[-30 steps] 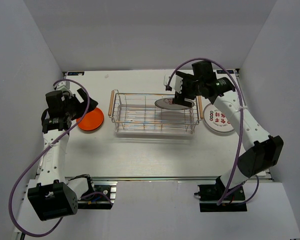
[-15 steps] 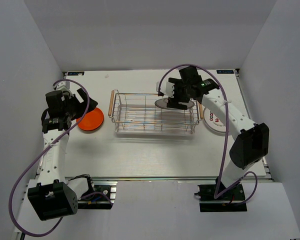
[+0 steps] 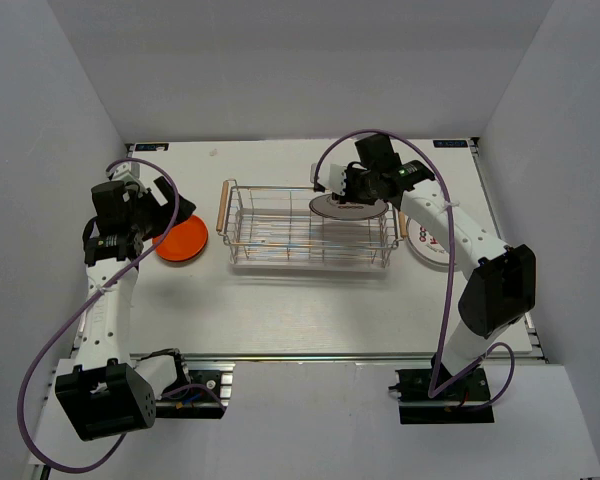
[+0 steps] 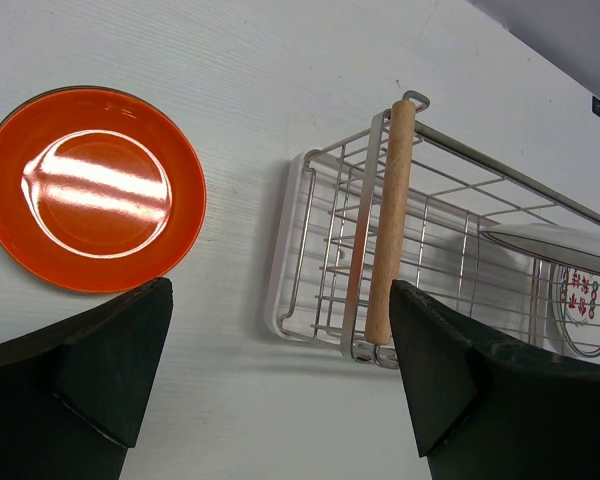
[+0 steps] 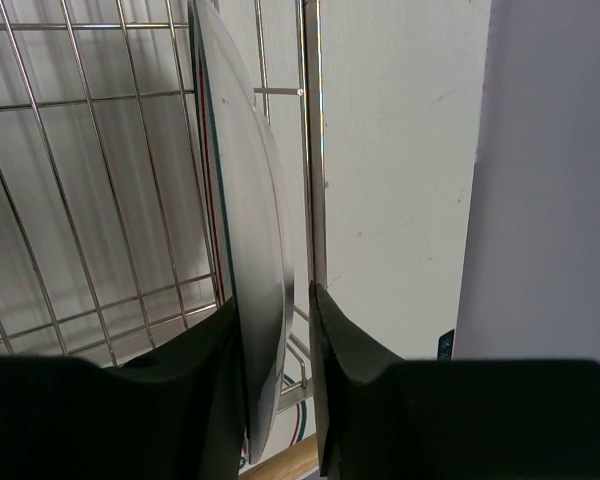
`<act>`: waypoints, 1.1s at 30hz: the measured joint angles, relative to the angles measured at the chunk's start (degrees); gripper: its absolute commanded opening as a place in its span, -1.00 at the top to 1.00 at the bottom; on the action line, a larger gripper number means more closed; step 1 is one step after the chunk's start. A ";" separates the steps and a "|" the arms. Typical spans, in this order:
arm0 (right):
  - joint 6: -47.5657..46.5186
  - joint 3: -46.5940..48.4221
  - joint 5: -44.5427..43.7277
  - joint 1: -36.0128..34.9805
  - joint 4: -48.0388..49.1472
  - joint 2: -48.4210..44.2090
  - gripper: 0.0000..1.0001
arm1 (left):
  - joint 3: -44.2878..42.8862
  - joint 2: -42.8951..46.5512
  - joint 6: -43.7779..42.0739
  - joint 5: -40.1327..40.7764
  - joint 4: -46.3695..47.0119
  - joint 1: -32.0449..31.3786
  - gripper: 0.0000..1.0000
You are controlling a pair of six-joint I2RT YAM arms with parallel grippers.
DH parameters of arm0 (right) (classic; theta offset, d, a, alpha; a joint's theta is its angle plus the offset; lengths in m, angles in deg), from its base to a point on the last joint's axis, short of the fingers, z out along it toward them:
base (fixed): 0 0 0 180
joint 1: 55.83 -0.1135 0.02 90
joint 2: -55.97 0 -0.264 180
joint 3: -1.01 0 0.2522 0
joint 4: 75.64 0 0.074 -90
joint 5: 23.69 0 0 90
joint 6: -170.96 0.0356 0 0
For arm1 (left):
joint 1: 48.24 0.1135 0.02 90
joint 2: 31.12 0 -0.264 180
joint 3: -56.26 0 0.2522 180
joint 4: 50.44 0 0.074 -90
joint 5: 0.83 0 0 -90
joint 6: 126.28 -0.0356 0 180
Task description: Unload the plates from the dish rack
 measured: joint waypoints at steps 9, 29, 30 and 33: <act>-1.68 0.00 -1.86 -0.66 0.57 -0.02 0.67 | 0.00 -0.11 0.00 0.00 0.02 0.00 -0.96; 0.17 -0.44 -6.60 -2.78 3.74 -10.93 0.85 | 0.00 0.28 -0.04 0.66 -0.07 0.00 -0.96; 1.95 0.46 -6.23 -2.78 3.72 -11.21 0.85 | 0.00 0.33 -0.09 0.66 -0.15 0.00 -0.96; 10.32 5.16 -5.18 -2.75 3.82 -11.10 1.00 | 0.00 0.52 -0.26 0.66 -0.52 0.00 -0.96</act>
